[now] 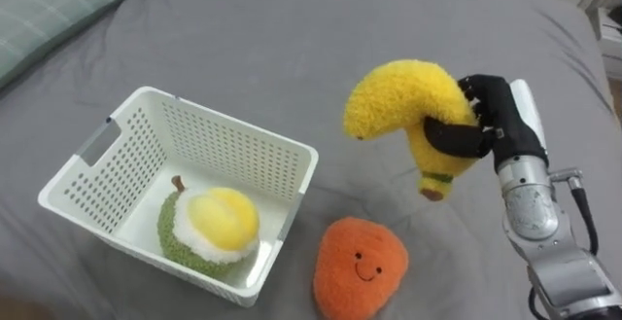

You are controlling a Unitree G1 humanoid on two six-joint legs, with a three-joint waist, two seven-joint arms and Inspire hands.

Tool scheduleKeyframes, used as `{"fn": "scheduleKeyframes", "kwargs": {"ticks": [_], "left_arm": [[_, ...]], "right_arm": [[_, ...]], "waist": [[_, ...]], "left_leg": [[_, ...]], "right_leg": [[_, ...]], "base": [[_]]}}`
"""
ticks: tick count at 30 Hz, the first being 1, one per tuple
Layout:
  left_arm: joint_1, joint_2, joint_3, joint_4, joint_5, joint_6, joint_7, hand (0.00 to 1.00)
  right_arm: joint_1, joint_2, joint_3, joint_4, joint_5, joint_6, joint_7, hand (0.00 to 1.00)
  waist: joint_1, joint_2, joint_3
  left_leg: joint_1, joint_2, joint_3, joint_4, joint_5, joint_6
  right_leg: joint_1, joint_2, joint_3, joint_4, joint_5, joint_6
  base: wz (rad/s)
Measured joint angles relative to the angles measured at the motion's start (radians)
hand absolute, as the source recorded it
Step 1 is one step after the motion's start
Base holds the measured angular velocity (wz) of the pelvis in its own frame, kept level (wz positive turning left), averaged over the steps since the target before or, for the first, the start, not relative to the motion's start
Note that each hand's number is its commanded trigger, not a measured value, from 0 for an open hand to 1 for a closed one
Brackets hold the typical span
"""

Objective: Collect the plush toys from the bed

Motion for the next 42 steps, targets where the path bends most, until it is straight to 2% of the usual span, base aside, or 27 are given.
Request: {"fn": "scheduleKeyframes", "kwargs": {"ticks": [6, 11, 13, 16, 18, 21, 24, 26, 27, 30, 34, 39, 42], "left_arm": [[0.005, -0.003, 0.000, 0.000, 0.025, 0.002, -0.007, 0.00], [0.006, -0.006, 0.005, 0.001, 0.045, 0.005, -0.008, 0.00], [-0.003, -0.014, 0.017, -0.001, 0.044, 0.005, -0.007, 0.00], [-0.015, -0.031, 0.022, 0.004, 0.045, 0.004, -0.007, 0.00], [-0.022, -0.037, 0.025, 0.004, 0.045, 0.004, -0.007, 0.00], [-0.036, -0.038, 0.033, 0.005, 0.045, 0.002, -0.008, 0.00], [-0.038, -0.040, 0.035, 0.004, 0.047, 0.003, -0.019, 0.00], [-0.036, -0.041, 0.035, 0.004, 0.048, 0.003, -0.027, 0.00], [-0.035, -0.041, 0.035, 0.004, 0.049, 0.003, -0.027, 0.00], [-0.037, -0.040, 0.034, 0.003, 0.061, 0.004, -0.027, 0.00], [-0.051, -0.040, 0.033, 0.003, 0.079, 0.004, -0.033, 0.00], [-0.052, -0.041, 0.029, 0.001, 0.109, 0.005, -0.030, 0.00], [-0.055, -0.044, 0.009, 0.002, 0.109, 0.023, -0.027, 0.00]], "right_arm": [[0.019, 0.000, 0.000, -0.111, -0.038, 0.001, 0.049, 1.00], [0.018, 0.001, 0.000, -0.168, -0.053, 0.001, 0.064, 1.00], [0.017, 0.012, 0.000, -0.181, -0.065, 0.002, 0.072, 1.00], [0.017, 0.036, 0.004, -0.187, -0.075, 0.007, 0.098, 1.00], [0.017, 0.038, 0.004, -0.194, -0.075, 0.007, 0.120, 1.00], [0.017, 0.040, 0.006, -0.204, -0.083, 0.007, 0.148, 1.00], [0.016, 0.042, 0.007, -0.213, -0.096, 0.012, 0.168, 1.00], [0.013, 0.053, 0.012, -0.216, -0.125, 0.013, 0.170, 1.00], [0.013, 0.071, 0.016, -0.217, -0.146, 0.013, 0.176, 1.00], [0.006, 0.104, 0.073, -0.222, -0.150, 0.014, 0.196, 1.00], [-0.027, 0.126, 0.155, -0.222, -0.152, 0.029, 0.252, 1.00], [-0.054, 0.137, 0.197, -0.220, -0.111, 0.036, 0.278, 1.00], [-0.055, 0.160, 0.217, -0.193, -0.092, 0.056, 0.289, 1.00]], "waist": [[0.010, 0.012, 0.0048], [0.014, 0.022, 0.0000], [0.022, 0.023, -0.0010], [0.035, 0.022, -0.0009], [0.049, 0.018, 0.0008], [0.068, 0.006, 0.0073], [0.075, 0.001, 0.0072], [0.089, 0.001, 0.0072], [0.096, 0.002, 0.0073], [0.111, 0.003, 0.0079], [0.125, 0.002, 0.0072], [0.140, 0.002, 0.0074], [0.150, 0.004, 0.0089]], "left_leg": [[0.000, 0.000, -0.001, -0.006, -0.001, 0.001], [0.002, 0.000, -0.001, -0.011, -0.001, 0.001], [0.008, 0.000, 0.002, -0.018, 0.000, 0.001], [0.021, 0.001, 0.006, -0.023, -0.001, 0.001], [0.029, 0.002, 0.006, -0.024, -0.001, 0.001], [0.031, 0.002, 0.006, -0.024, -0.001, 0.001], [0.021, -0.001, 0.003, -0.019, -0.002, 0.003], [0.018, -0.002, 0.003, -0.019, -0.002, 0.003], [0.016, -0.003, 0.002, -0.019, -0.002, 0.004], [0.014, -0.004, -0.003, -0.018, -0.002, 0.004], [0.011, -0.008, -0.017, -0.019, -0.002, 0.004], [0.016, -0.010, -0.021, -0.018, -0.002, 0.007], [0.016, -0.012, -0.033, -0.014, -0.002, 0.007]], "right_leg": [[-0.001, -0.001, -0.005, 0.001, 0.000, 0.000], [-0.001, -0.001, -0.003, 0.002, 0.000, 0.000], [0.001, 0.000, 0.000, 0.003, 0.000, 0.000], [0.014, 0.001, 0.001, 0.002, 0.000, 0.001], [0.019, 0.001, 0.001, 0.002, 0.000, 0.001], [0.021, 0.000, 0.000, 0.002, 0.000, 0.001], [0.019, 0.000, -0.006, 0.003, -0.001, 0.002], [0.014, 0.000, -0.004, 0.004, -0.001, 0.002], [0.014, 0.000, -0.005, 0.004, -0.001, 0.003], [0.014, 0.001, -0.006, 0.003, -0.001, 0.003], [0.015, 0.000, -0.011, 0.002, -0.002, 0.005], [0.024, -0.002, -0.025, 0.001, -0.002, 0.006], [0.029, -0.002, -0.033, -0.001, -0.003, 0.006]], "base": [[0.00], [0.00], [-0.05], [-0.04], [0.00], [0.00], [0.03], [0.00], [0.00], [0.04], [0.09], [0.05], [0.09]]}}
